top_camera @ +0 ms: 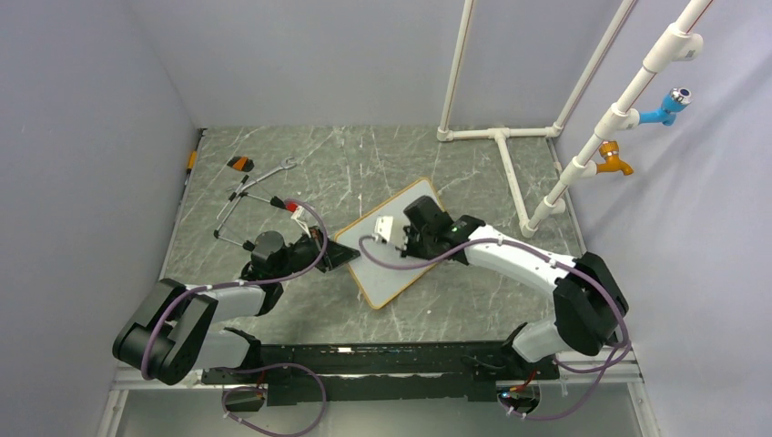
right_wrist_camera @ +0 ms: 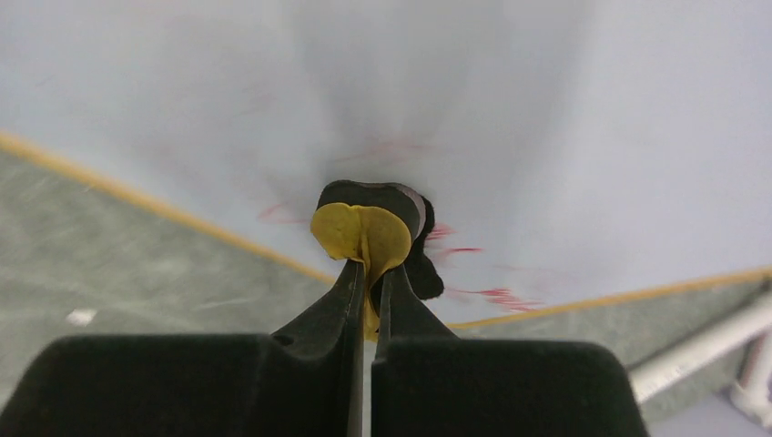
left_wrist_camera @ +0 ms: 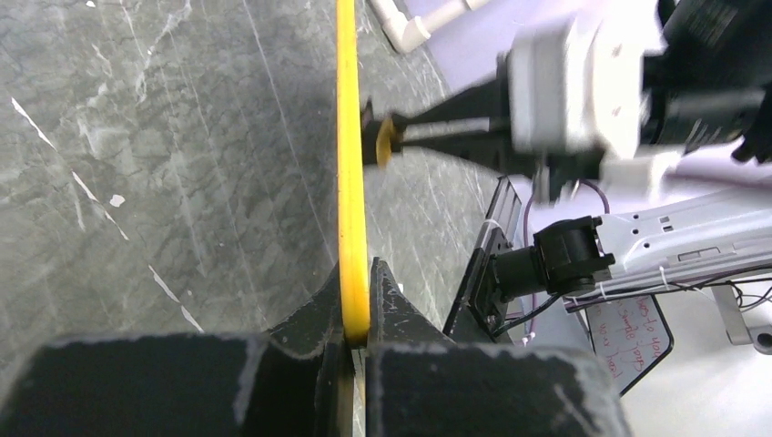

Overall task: Erase the whiteboard
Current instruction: Erase the whiteboard at the center of the board.

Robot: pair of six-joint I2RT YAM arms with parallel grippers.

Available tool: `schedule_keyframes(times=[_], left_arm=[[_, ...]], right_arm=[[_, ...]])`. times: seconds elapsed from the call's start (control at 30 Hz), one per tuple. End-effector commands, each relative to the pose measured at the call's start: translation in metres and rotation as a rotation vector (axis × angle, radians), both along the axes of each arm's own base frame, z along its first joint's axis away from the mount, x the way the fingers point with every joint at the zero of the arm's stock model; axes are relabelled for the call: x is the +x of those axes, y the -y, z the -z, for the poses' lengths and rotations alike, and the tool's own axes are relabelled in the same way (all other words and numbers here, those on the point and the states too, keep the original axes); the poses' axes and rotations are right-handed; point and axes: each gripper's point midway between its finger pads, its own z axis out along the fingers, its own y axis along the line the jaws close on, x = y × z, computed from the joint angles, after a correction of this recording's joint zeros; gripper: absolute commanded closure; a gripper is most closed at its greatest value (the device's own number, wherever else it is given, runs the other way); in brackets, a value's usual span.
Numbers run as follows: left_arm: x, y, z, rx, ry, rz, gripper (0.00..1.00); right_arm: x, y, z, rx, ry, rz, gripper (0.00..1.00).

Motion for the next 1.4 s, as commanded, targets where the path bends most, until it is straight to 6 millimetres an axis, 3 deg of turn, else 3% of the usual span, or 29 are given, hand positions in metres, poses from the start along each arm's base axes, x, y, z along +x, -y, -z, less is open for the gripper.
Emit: schedule_keyframes(times=[0.0,0.07,0.17,0.33,0.47,0.6,0.73,0.87,1.0,1.1,1.2,1.37], left_arm=[[-0.009,0.01,-0.049,-0.095,0.174,0.092,1.0],[-0.009,0.01,-0.049,-0.097,0.175,0.092,1.0],[-0.01,0.01,-0.049,-0.097,0.174,0.093,1.0],[-0.008,0.008,-0.048,-0.084,0.18,0.08,1.0],[-0.007,0.009,-0.048,-0.083,0.178,0.08,1.0],[-0.006,0.01,-0.048,-0.093,0.172,0.083,1.0],[-0.007,0.01,-0.046,-0.092,0.169,0.089,1.0],[-0.008,0.011,-0.045,-0.089,0.163,0.098,1.0],[-0.009,0.011,-0.044,-0.09,0.158,0.101,1.0],[-0.009,0.011,-0.044,-0.087,0.152,0.103,1.0],[-0.007,0.012,-0.046,-0.08,0.147,0.102,1.0],[-0.002,0.011,-0.044,-0.03,0.14,0.09,1.0]], right_arm=[[0.066,-0.024,-0.066,0.192,0.229,0.174,1.0],[0.067,-0.023,-0.062,0.186,0.222,0.184,1.0],[0.055,-0.017,-0.039,0.127,0.162,0.146,1.0],[0.003,0.006,0.005,-0.029,-0.008,-0.043,1.0],[-0.018,0.021,0.018,-0.095,-0.068,-0.093,1.0],[-0.034,0.015,0.024,-0.096,-0.114,-0.157,1.0],[-0.022,-0.005,0.019,-0.05,-0.074,-0.122,1.0],[0.016,-0.029,-0.018,0.085,0.058,0.004,1.0],[0.053,-0.024,-0.051,0.168,0.182,0.141,1.0],[0.056,-0.012,-0.042,0.132,0.193,0.161,1.0],[0.038,-0.006,-0.017,0.087,0.129,0.094,1.0],[-0.029,-0.001,0.029,-0.025,-0.07,-0.134,1.0]])
